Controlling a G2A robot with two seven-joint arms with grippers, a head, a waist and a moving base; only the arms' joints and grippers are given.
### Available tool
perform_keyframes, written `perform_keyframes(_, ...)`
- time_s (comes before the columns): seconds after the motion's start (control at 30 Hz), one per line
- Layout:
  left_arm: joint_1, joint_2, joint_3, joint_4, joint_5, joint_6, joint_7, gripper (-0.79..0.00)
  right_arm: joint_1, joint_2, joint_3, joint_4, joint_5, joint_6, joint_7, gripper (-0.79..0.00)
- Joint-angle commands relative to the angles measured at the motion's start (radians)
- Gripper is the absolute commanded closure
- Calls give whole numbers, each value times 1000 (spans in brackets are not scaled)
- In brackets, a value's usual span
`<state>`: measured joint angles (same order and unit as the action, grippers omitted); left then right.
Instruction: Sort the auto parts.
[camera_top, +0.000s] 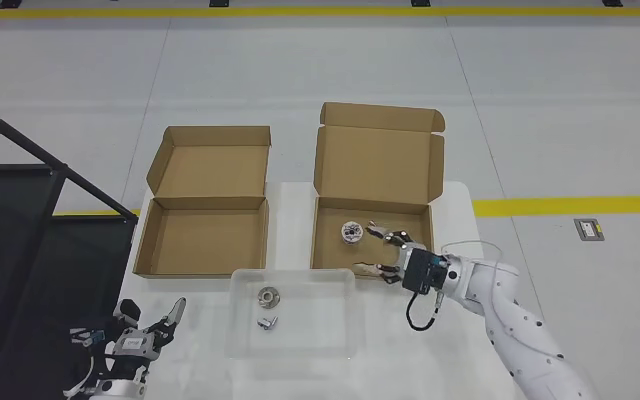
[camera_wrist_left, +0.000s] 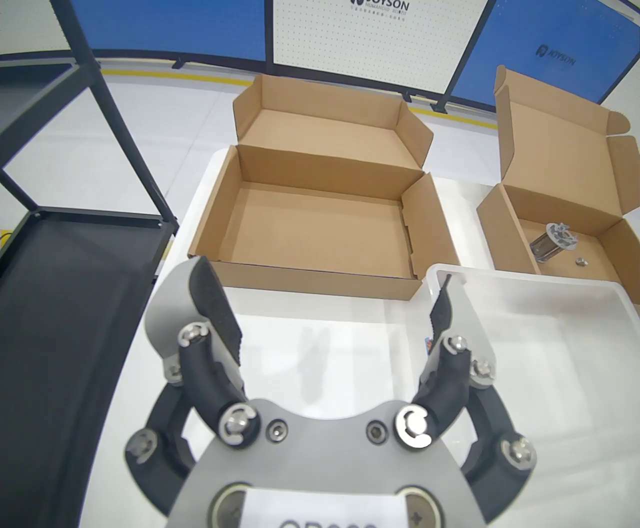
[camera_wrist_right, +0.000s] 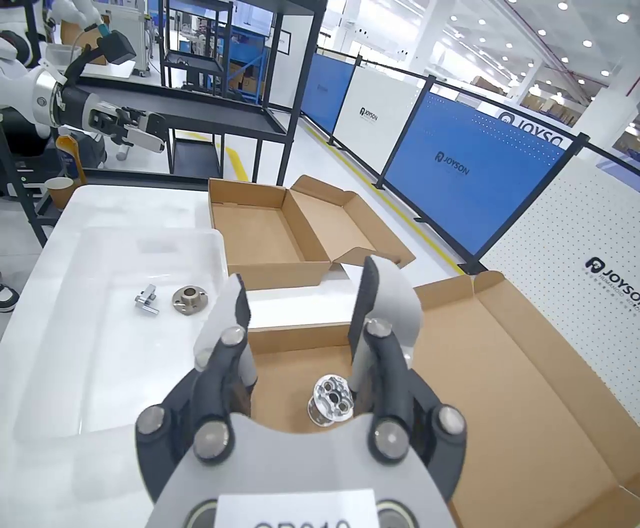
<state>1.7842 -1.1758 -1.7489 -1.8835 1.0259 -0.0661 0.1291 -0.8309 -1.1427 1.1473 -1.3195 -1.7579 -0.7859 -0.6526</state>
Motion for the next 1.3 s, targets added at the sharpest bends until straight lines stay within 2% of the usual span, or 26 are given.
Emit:
perform_keyframes(0.0, 0, 0, 0, 0, 0, 0, 0, -785, 0, 0, 0, 1, 1, 1, 2, -785)
perform_keyframes(0.13, 0, 0, 1, 1, 0, -1, -2, -785, 0, 0, 0, 1, 1, 1, 2, -785)
perform_keyframes(0.37, -47, 8, 6, -4, 87, -98, -45, -785, -20, 2, -27, -56, -25, 0, -37, -785)
perform_keyframes(0.47, -67, 16, -8, -18, 133, -197, -72, -785, -19, 8, -40, -73, -63, -9, -109, -785)
perform_keyframes(0.63, -104, 38, -40, -30, 156, -474, -164, -785, -18, 20, -57, -91, -132, -1, -242, -785)
perform_keyframes(0.73, -139, 49, -38, -30, 150, -606, -209, -785, -29, 24, -63, -119, -162, 37, -246, -785)
perform_keyframes(0.83, -151, 55, -22, -44, 148, -683, -245, -785, -32, 24, -63, -124, -163, 43, -241, -785)
perform_keyframes(1.27, -152, 56, -23, -47, 151, -689, -249, -785, -32, 24, -63, -124, -163, 43, -241, -785)
